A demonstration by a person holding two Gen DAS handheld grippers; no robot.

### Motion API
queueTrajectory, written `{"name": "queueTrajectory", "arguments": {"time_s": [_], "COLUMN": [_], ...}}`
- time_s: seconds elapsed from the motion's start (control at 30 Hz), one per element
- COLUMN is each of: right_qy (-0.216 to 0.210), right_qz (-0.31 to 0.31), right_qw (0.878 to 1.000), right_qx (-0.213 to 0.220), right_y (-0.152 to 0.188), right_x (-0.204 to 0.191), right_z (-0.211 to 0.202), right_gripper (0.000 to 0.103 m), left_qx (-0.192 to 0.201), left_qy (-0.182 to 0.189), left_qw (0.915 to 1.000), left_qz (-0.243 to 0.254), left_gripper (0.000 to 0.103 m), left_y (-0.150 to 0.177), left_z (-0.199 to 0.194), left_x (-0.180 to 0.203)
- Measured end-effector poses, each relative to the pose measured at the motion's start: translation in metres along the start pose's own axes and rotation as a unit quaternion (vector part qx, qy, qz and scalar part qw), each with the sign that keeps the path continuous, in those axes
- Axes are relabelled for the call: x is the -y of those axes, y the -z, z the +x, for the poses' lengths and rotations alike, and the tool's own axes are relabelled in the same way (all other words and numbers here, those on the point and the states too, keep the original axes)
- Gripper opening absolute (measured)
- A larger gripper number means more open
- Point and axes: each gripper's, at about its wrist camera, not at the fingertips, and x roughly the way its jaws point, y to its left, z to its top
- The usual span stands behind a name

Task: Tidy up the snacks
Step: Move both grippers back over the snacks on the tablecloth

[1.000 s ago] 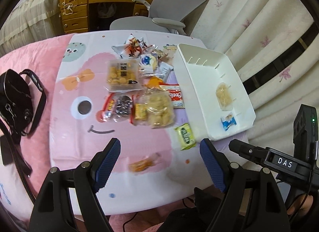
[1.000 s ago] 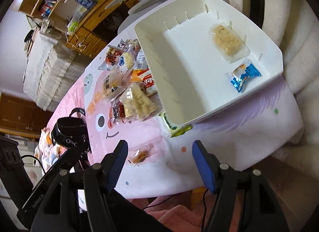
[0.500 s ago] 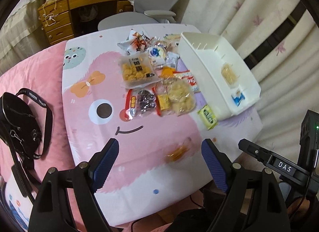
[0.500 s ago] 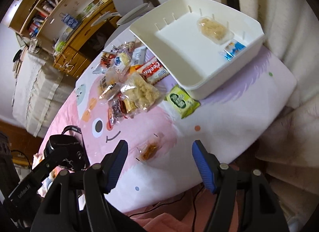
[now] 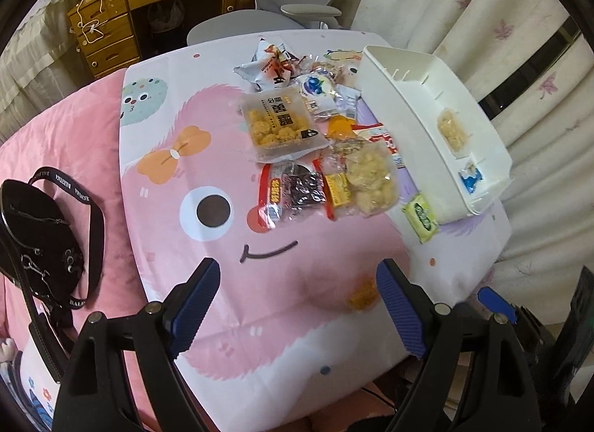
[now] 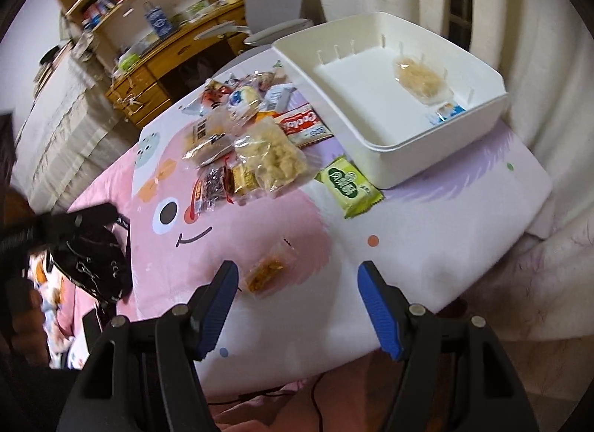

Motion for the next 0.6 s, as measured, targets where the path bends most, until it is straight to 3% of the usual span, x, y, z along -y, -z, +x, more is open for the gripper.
{"name": "queueTrajectory", "arguments": {"time_s": [0.3,0.6], "right_qy": [0.005,-0.005], "right_qz": [-0.088,-0.205], "right_qw": [0.996,0.979], "right_qx": [0.012,-0.002], "right_y": [0.017,0.023], "right_x": [-0.009,-0.024], "right_z": [0.036,0.070], "right_gripper": [0.067,0.067], "left_qx": [-0.044,-0.117], "left_qy": [-0.008,-0.010], "left_qw": [0.9988,0.9915], "left_qz": [-0.022,-0.056], "left_gripper": [0.085,0.085], "left_y": [-0.035,-0.058], "left_z": [0.053,0.111], "left_x": [-0.006,-0.008]}}
